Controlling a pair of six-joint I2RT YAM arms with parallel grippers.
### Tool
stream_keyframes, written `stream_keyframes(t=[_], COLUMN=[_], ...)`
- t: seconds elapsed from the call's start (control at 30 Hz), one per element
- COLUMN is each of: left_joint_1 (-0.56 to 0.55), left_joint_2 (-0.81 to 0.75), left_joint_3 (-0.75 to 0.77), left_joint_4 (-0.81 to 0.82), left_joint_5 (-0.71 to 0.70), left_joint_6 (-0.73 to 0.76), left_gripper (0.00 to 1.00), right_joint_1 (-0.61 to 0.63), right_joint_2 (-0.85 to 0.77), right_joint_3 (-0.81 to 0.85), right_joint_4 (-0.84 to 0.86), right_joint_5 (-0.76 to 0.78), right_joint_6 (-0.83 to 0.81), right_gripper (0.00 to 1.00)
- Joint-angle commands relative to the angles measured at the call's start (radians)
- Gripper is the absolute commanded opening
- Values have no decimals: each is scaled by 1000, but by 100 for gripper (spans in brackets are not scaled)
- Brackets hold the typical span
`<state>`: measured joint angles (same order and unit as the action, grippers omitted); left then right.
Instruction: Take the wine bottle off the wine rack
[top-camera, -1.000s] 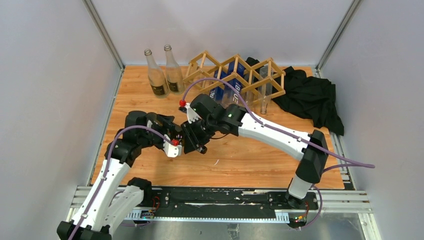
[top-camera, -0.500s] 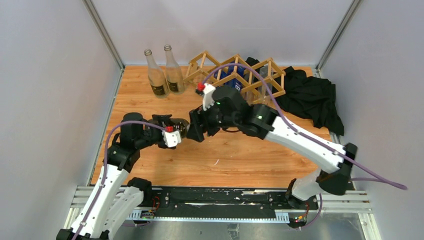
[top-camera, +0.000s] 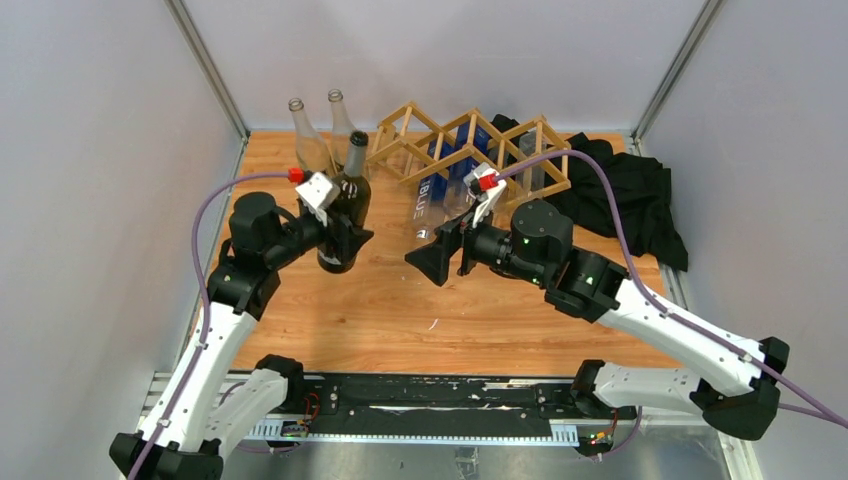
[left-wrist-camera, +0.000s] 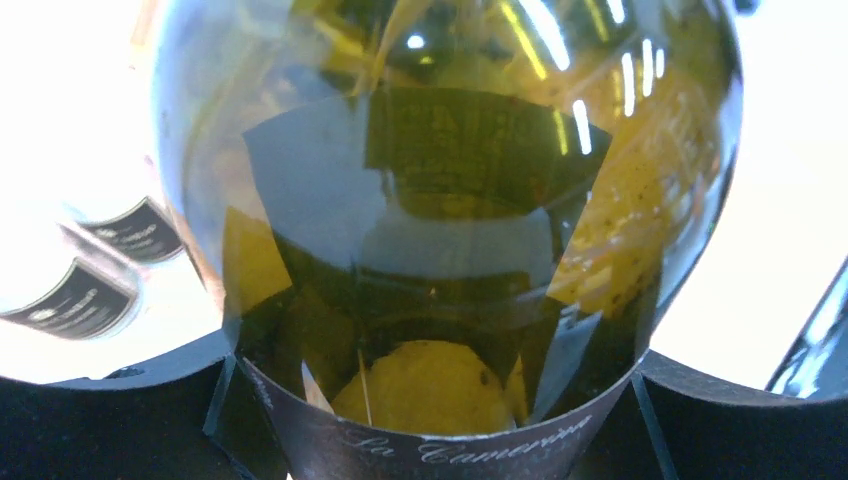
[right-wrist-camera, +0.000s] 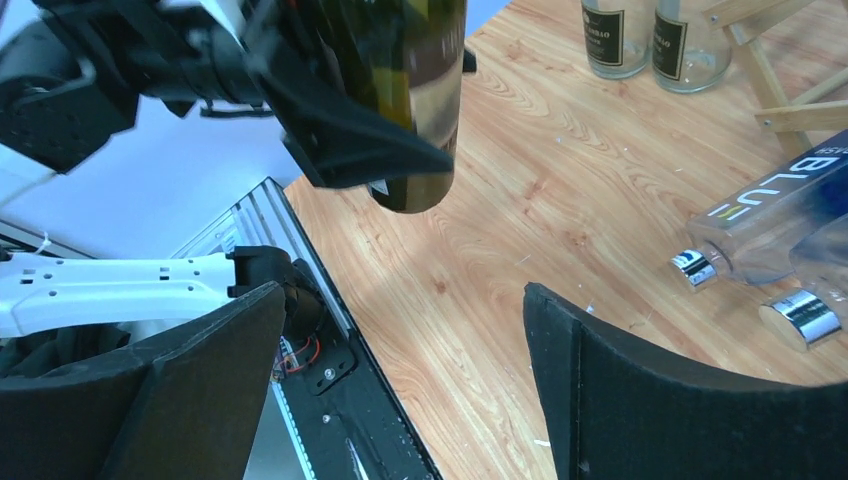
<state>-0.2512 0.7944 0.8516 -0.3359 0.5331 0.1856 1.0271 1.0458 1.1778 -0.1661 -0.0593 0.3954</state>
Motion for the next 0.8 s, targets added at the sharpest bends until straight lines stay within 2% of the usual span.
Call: stream_keyframes(t=[0.0,0.2,0.43,0.57,0.77], left_joint_1=[0,1,1,1,1], left_joint_2=[29,48,35,26,18], left_joint_3=[124,176,187,183,179], left_joint_4=[220,329,389,397,417], left_joint_5=[71,135,170,170,178], left_joint_6=[-379,-595,-679,-697,-732], left_gripper=[0,0,0,0,0], right_joint_1=[-7,-6,1,25,86], right_joint_2=[23,77,166,222,315], right_joint_3=[-38,-68,-90,-65,12], right_joint_4=[154,284,486,530,490], right_joint_5=[-42,-133,-182,-150,31], right_joint_6=[-16,20,65,52,-38], right_gripper=[93,94,95,95,95])
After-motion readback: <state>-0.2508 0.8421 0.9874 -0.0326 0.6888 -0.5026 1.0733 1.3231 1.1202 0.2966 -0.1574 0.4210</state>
